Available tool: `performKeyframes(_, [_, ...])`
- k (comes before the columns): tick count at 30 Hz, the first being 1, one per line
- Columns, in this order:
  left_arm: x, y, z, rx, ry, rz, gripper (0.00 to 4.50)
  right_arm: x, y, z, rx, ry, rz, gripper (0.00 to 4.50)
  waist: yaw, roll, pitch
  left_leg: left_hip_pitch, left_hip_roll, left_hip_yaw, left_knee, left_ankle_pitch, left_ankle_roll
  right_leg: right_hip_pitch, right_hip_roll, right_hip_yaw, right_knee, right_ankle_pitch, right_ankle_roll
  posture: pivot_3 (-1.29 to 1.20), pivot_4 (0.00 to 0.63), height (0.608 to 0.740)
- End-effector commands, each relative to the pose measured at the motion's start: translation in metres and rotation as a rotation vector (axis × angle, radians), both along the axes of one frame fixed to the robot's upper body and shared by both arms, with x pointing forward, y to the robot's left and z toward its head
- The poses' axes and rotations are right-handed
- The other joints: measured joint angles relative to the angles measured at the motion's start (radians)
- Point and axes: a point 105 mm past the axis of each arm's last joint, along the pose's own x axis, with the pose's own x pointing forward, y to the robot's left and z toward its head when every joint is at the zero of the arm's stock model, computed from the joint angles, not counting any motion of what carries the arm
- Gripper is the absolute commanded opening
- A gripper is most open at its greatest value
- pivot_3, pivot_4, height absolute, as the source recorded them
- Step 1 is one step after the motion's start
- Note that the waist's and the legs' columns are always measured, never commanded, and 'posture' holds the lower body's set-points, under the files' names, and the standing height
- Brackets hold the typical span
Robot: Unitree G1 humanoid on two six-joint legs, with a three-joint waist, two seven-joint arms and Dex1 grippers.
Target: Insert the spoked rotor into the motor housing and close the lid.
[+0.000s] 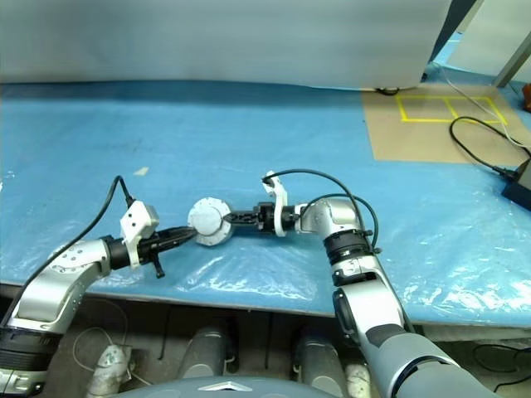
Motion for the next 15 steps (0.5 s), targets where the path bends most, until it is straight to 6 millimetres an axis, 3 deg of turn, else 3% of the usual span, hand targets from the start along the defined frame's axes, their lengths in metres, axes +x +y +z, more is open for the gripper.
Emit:
performKeyframes(1, [0.001,-0.006,0.022,-0.061,-0.06,-0.027,0.34,-0.009,0.017,0.008,0.074,0.021,0.058,1.08,0.0,0.0,0.0,0.0,0.0,0.0,0.0,0.0,0.0,0.0,0.0,0.0,0.0,0.0,0.0,0.0,0.15,0.74])
performKeyframes(8, [0.004,0.005,0.093,-0.29,-0.182,0.017,0.34,0.009,0.006,0.02,0.134,0.083,-0.038,1.08,-0.001,0.0,0.0,-0.004,0.001,0.0,0.001,0.0,0.0,-0.004,0.0,-0.001,0.002,0.0,0.0,0.0,0.15,0.74])
performKeyframes(11, [0.006,0.018,0.102,-0.377,-0.158,0.087,0.34,0.016,0.001,0.036,0.217,0.118,-0.074,1.08,-0.002,0.0,0.0,-0.005,0.0,0.0,0.001,0.0,0.0,-0.004,0.0,0.0,0.001,0.0,0.0,0.0,0.15,0.74])
performKeyframes(15, [0.002,0.034,0.101,-0.466,-0.098,0.165,0.34,0.024,-0.007,0.052,0.294,0.137,-0.116,1.08,-0.001,0.0,0.0,-0.01,0.0,0.0,0.001,0.002,0.003,-0.01,0.0,-0.001,0.002,0.001,0.0,0.0,0.15,0.74])
